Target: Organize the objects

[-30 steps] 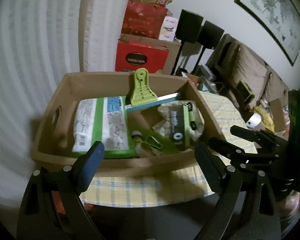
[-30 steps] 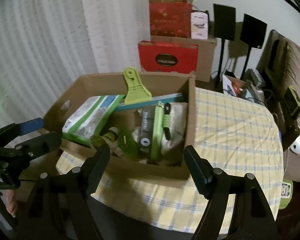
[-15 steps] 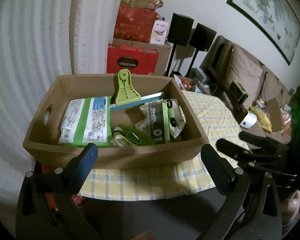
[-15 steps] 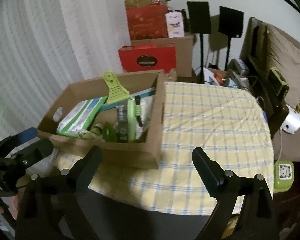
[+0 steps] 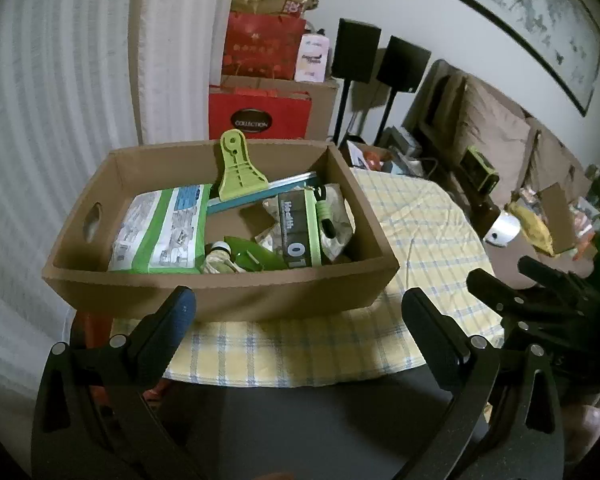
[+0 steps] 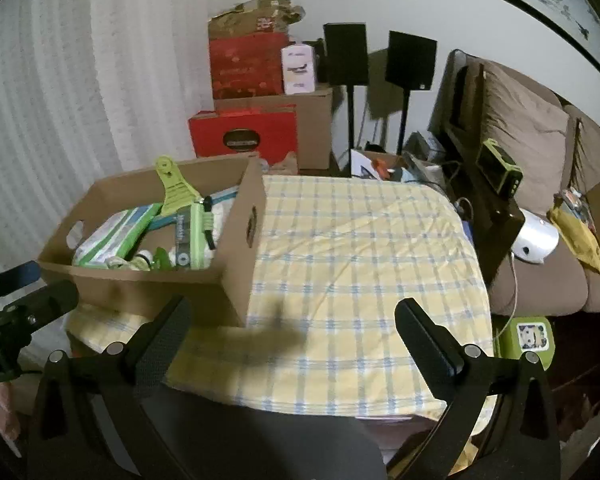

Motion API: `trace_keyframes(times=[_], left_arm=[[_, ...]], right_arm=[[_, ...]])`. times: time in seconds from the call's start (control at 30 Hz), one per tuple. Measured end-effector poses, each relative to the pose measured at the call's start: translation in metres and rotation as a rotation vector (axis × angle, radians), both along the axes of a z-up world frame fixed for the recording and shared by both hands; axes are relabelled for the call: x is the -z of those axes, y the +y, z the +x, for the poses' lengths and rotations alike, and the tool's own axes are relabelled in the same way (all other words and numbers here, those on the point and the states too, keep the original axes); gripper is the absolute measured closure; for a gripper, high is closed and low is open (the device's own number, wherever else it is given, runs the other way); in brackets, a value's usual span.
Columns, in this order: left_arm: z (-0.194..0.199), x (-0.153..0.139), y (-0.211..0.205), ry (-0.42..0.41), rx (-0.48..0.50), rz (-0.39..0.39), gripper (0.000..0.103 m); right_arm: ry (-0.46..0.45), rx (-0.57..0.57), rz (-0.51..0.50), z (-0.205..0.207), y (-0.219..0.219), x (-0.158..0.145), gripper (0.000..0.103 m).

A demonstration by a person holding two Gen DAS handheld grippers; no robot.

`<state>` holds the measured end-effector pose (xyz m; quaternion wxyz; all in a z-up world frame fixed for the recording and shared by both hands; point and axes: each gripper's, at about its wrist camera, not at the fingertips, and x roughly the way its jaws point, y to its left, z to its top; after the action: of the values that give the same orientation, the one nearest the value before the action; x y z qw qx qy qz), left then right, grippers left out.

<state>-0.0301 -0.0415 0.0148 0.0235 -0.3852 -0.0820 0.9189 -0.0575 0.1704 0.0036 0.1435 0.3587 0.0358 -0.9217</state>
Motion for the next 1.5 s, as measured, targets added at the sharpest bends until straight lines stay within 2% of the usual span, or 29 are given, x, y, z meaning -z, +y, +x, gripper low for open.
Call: trace_keyframes(times=[0.3,0.87,1.5], left_arm=[[0.007,0.004,0.023,-0.011,0.036,-0.011,0.000],[0.025,0.000,0.037,0.001,0.023,-0.072,0.000],[0.029,0.000,0.034,-0.004,0.006,-0.083,0.000]], right_arm=[[-0.023,0.021,-0.068,0.011,0.027,0.002,0.001],[0.035,0.067,-0.006,0.042,0.032,-0.008,0.001],[0.024,0.070,0.005,0.048,0.029,-0.009,0.001]])
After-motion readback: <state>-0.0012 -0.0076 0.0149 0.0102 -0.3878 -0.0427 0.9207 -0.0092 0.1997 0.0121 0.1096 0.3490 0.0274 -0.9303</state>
